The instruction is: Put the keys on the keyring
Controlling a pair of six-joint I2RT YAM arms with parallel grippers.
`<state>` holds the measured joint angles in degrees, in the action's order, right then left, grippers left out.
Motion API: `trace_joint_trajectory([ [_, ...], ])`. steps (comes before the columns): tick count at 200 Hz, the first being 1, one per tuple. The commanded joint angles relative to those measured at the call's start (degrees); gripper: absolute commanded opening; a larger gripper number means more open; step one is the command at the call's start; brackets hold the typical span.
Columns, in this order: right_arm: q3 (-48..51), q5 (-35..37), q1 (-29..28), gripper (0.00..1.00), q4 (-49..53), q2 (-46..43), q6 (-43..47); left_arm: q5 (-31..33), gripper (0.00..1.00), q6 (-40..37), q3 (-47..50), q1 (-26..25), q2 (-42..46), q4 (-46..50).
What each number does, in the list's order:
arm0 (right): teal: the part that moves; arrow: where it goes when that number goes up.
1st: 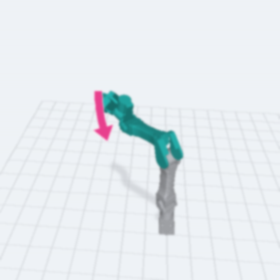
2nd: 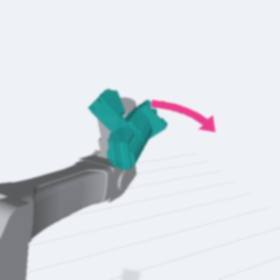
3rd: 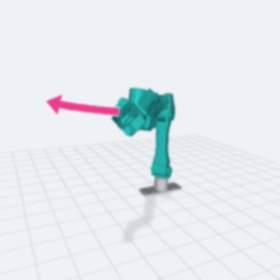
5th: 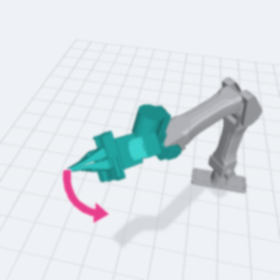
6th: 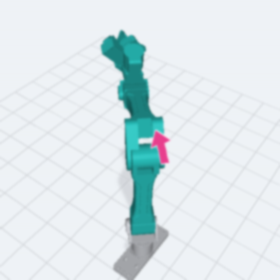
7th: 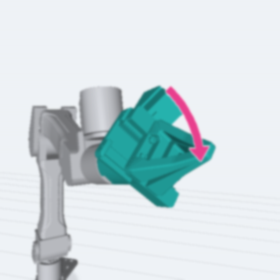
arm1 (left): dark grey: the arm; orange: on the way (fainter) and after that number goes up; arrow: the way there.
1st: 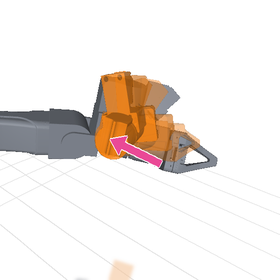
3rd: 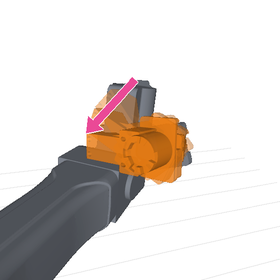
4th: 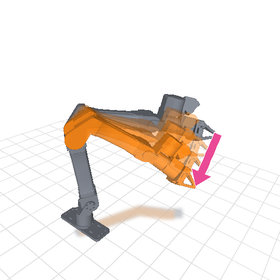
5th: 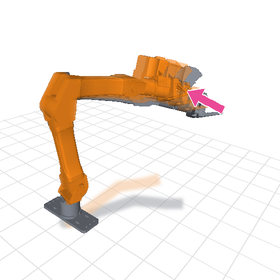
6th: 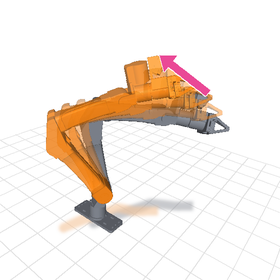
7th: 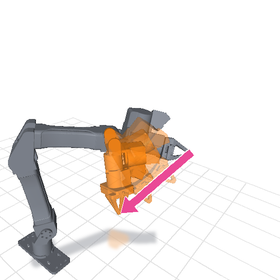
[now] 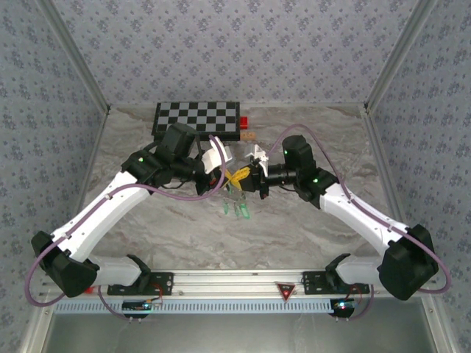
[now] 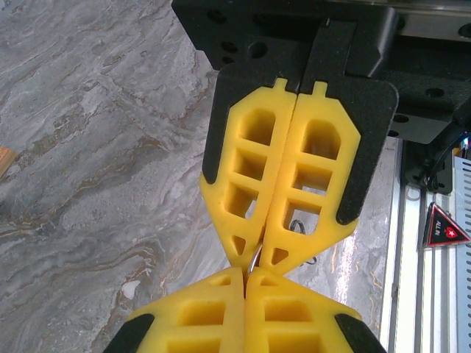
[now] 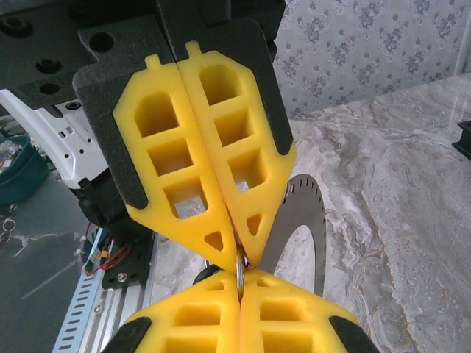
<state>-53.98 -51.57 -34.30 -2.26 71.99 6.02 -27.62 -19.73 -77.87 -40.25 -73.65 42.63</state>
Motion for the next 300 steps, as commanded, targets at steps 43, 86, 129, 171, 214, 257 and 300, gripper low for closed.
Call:
trace_joint_trajectory([
  [43, -0.3, 1.7, 0.1, 0.16, -1.2, -3.3, 0.1, -2.7, 0.0, -0.4, -1.4, -0.5, -0.2, -1.6],
  [86, -0.1, 1.0, 0.3, 0.17, -2.1, -2.8, -0.6, -2.7, 0.0, -0.4, -1.3, -0.5, -0.1, -1.5],
  [129, -0.1, 0.9, 0.4, 0.21, -1.9, -2.8, -0.4, -2.8, 0.0, -0.5, -1.2, -0.5, -0.1, -1.5],
  [171, -0.3, 0.4, 0.2, 0.01, -1.2, -2.4, -0.1, -2.9, 0.0, -0.5, -1.4, -0.4, -0.3, -1.5],
  [214, -0.3, 1.0, 0.2, 0.0, -1.0, -2.5, 0.1, -2.7, 0.0, 0.1, -1.0, -0.5, 0.2, -2.3],
  [257, 3.0, 2.6, 1.6, 0.0, -8.3, -4.5, -4.2, -1.3, 0.32, 5.2, 1.4, 0.6, 3.3, -9.4],
  [300, 7.6, 2.3, 4.4, 0.0, -21.8, -6.1, -12.3, -2.6, 0.39, 16.0, 11.7, 2.3, 11.2, -25.8],
])
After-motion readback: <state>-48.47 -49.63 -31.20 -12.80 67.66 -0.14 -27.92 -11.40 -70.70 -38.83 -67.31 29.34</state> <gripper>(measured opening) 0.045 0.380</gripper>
